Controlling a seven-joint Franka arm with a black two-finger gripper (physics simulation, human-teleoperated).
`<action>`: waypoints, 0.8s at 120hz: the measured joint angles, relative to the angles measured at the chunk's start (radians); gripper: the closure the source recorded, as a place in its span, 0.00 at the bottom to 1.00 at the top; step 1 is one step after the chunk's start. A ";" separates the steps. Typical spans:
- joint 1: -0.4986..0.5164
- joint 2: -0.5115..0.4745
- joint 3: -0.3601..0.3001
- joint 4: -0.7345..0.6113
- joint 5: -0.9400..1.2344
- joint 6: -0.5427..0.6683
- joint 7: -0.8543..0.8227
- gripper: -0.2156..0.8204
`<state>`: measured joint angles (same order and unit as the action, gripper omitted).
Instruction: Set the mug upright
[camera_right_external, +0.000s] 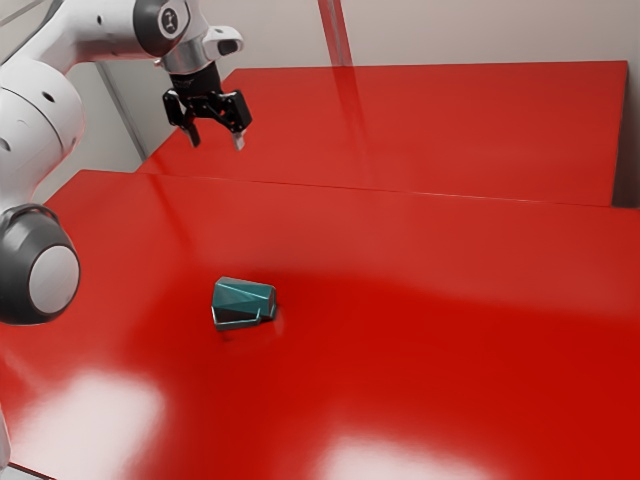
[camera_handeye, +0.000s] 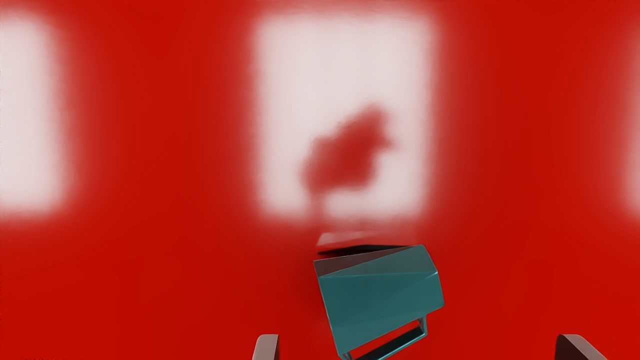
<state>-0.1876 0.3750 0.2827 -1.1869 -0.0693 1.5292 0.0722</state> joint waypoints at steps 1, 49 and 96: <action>0.000 0.000 0.000 0.000 0.000 0.000 0.000 0.21; 0.008 -0.035 -0.001 -0.127 -0.019 0.021 -0.005 0.21; 0.107 -0.017 0.124 -0.398 -0.366 0.116 0.156 0.21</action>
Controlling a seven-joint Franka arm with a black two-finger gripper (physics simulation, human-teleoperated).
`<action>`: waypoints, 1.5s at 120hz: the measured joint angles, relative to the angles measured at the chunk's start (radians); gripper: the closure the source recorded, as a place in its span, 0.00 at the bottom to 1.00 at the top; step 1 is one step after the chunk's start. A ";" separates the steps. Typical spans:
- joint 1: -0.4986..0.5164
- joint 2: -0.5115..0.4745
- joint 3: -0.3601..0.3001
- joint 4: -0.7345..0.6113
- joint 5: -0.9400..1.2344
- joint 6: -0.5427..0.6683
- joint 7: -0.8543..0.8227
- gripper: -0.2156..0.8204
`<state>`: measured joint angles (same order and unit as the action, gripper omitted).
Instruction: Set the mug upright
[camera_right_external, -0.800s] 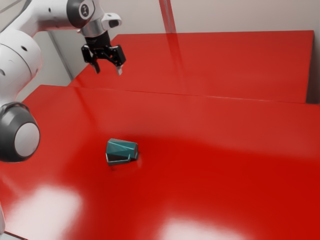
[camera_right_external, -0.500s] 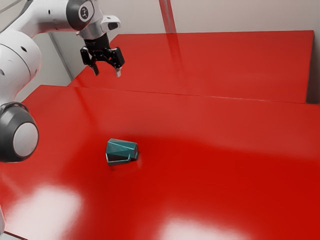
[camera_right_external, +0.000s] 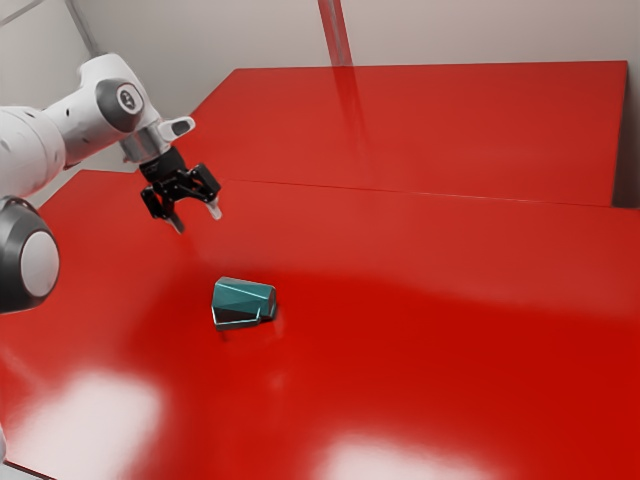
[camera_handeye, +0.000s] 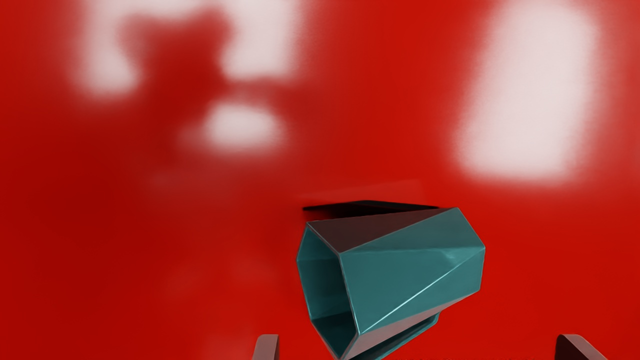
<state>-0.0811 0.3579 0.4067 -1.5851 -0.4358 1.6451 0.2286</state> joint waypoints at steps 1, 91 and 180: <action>0.000 -0.001 0.002 -0.008 -0.009 0.002 0.006 0.21; -0.005 -0.070 0.038 -0.390 -0.274 0.214 0.468 0.21; -0.019 -0.060 0.038 -0.483 -0.507 0.218 0.660 0.21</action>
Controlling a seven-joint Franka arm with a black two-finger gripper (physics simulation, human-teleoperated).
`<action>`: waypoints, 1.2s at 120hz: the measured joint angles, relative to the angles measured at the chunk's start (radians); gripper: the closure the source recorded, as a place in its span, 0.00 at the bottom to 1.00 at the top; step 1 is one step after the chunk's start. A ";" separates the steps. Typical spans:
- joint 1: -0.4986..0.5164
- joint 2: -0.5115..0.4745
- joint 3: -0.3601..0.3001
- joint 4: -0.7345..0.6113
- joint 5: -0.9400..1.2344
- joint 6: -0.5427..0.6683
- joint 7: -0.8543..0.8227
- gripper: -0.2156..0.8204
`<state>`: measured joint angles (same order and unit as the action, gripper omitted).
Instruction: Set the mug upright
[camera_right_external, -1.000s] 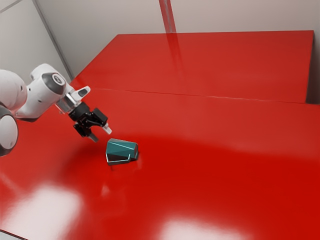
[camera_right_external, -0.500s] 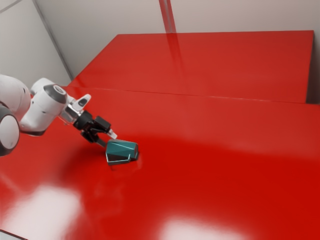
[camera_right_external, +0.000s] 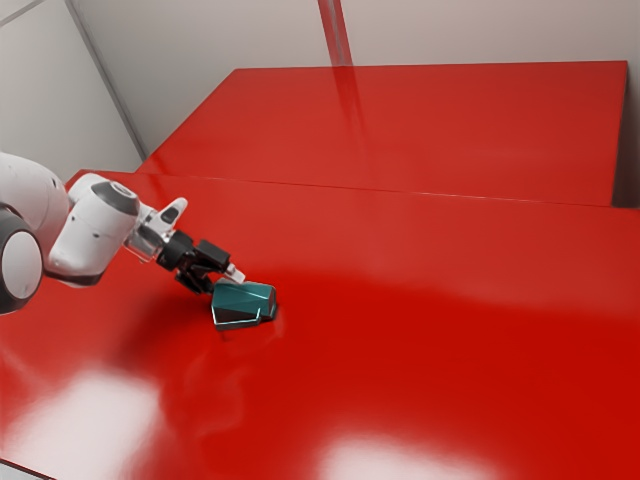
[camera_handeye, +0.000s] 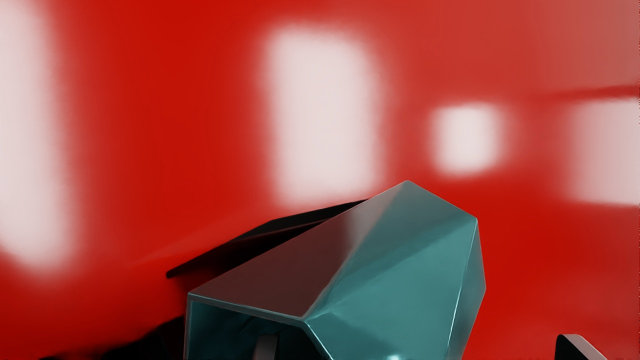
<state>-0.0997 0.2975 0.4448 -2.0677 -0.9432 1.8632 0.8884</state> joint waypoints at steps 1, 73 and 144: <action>0.000 0.000 0.000 -0.001 -0.001 0.000 0.001 0.21; -0.009 -0.001 0.000 -0.035 -0.053 0.006 0.053 0.59; -0.063 -0.108 -0.022 0.042 0.046 0.029 0.043 0.93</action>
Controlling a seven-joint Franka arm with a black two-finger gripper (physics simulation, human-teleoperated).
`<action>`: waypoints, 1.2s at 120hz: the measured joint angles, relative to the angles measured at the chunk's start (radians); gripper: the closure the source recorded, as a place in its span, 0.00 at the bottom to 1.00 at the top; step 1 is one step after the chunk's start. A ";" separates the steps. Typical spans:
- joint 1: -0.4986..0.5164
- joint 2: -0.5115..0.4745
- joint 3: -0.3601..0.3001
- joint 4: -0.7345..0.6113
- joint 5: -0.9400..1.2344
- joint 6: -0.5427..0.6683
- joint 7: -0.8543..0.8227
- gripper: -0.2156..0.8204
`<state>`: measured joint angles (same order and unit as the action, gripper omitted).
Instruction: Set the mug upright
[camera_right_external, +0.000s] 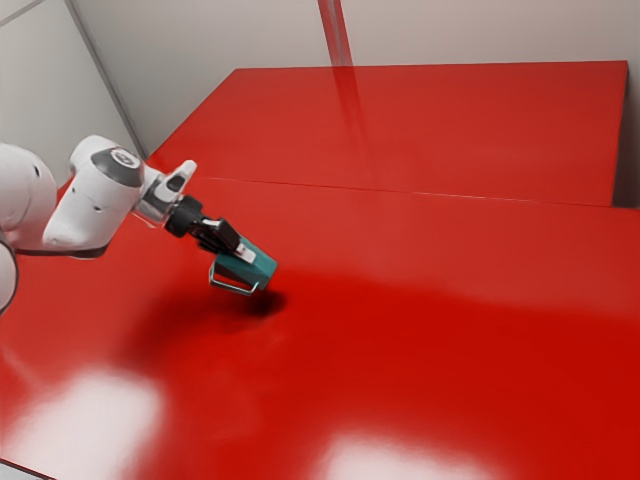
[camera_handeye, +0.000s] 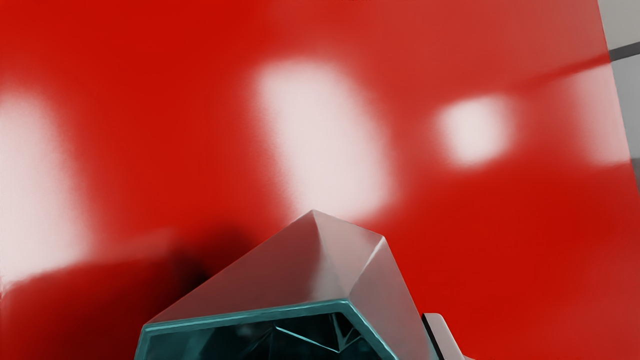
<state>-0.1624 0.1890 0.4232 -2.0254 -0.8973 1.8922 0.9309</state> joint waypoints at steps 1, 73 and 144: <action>0.000 -0.002 -0.004 0.004 0.008 0.002 -0.002 0.93; -0.052 -0.034 -0.185 0.080 0.738 0.263 -0.206 0.94; -0.083 -0.098 -0.258 -0.126 0.987 0.473 -0.423 0.96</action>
<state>-0.2456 0.0907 0.1653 -2.1513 0.0900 2.3657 0.5078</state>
